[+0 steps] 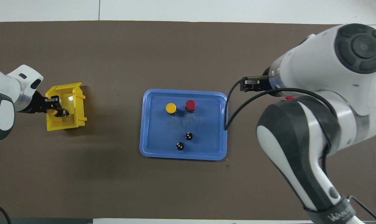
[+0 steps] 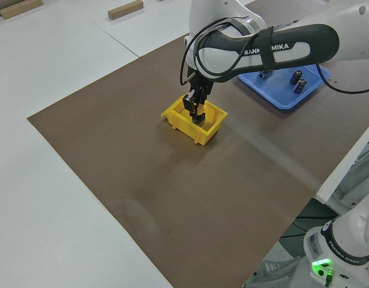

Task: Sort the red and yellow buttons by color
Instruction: 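Release the yellow button in the bin while the right gripper reaches, then grasp the remaining red button with the right gripper and lift it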

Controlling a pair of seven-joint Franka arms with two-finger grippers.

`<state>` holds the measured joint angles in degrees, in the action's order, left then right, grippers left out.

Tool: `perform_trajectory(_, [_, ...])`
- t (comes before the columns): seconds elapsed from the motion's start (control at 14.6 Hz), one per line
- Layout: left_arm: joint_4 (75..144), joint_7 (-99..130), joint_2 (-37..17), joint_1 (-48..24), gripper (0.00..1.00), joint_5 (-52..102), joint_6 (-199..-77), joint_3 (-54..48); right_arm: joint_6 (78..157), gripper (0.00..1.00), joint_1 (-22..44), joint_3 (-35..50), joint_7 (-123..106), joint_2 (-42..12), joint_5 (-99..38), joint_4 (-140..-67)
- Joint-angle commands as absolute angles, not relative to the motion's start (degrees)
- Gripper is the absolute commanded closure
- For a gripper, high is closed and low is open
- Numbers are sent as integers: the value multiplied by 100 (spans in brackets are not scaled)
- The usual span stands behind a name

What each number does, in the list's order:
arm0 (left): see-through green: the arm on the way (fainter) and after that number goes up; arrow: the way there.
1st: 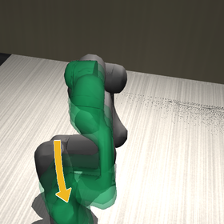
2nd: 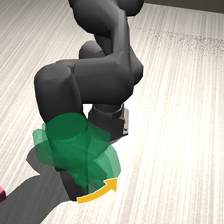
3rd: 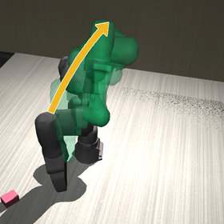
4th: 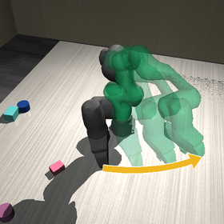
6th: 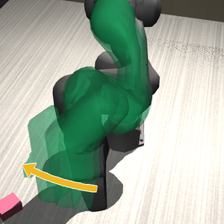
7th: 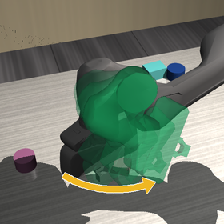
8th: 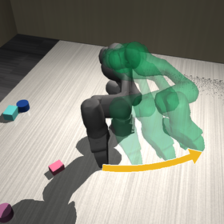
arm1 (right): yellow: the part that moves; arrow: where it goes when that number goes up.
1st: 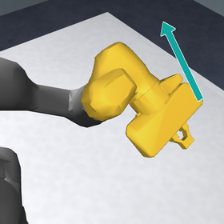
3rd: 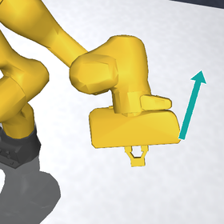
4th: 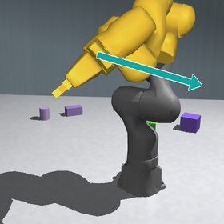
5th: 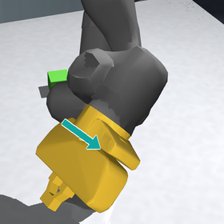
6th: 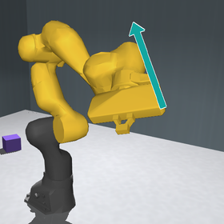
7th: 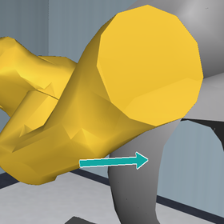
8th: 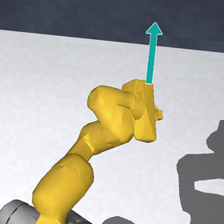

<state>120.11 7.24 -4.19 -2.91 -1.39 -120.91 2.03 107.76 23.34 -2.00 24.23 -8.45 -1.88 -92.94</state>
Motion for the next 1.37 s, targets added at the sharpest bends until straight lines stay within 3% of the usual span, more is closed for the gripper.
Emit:
perform_trajectory(0.0, [12453,677,-202,-413,98,-246,-12392,246,11228,31,2591,-246,2995,-1608,-369,-8761])
perform_trajectory(0.07, [12515,677,-211,-413,97,-246,-12480,246,11450,31,2662,-246,3041,-1608,-369,-8989])
perform_trajectory(0.14, [12585,677,-220,-413,85,-246,-12628,246,11522,32,2794,-246,3163,-1635,-378,-9000])
perform_trajectory(0.21, [12595,651,-220,-404,63,-246,-12691,246,11540,32,3021,-246,3564,-1817,-291,-8913])
perform_trajectory(0.27, [12595,598,-220,-404,49,-246,-12683,246,11618,32,3163,-255,3829,-2054,-273,-8755])
perform_trajectory(0.62, [12323,606,-237,-413,39,-246,-12333,246,12259,32,3533,-255,4095,-2627,-176,-8893])
perform_trajectory(0.82, [11500,598,-211,-413,39,-246,-11289,229,12366,32,3551,-246,4096,-2567,-132,-9271])
perform_trajectory(0.89, [11122,545,-202,-404,34,-246,-10833,229,12358,32,3551,-246,4087,-2532,-54,-9351])
perform_trajectory(0.96, [10796,449,-193,-378,1,-246,-10524,229,12357,32,3551,-246,4087,-2496,8,-9430])
perform_trajectory(1.3, [10160,-88,-132,-430,0,-36,-10001,167,12568,32,3568,-237,4087,-2373,35,-9825])
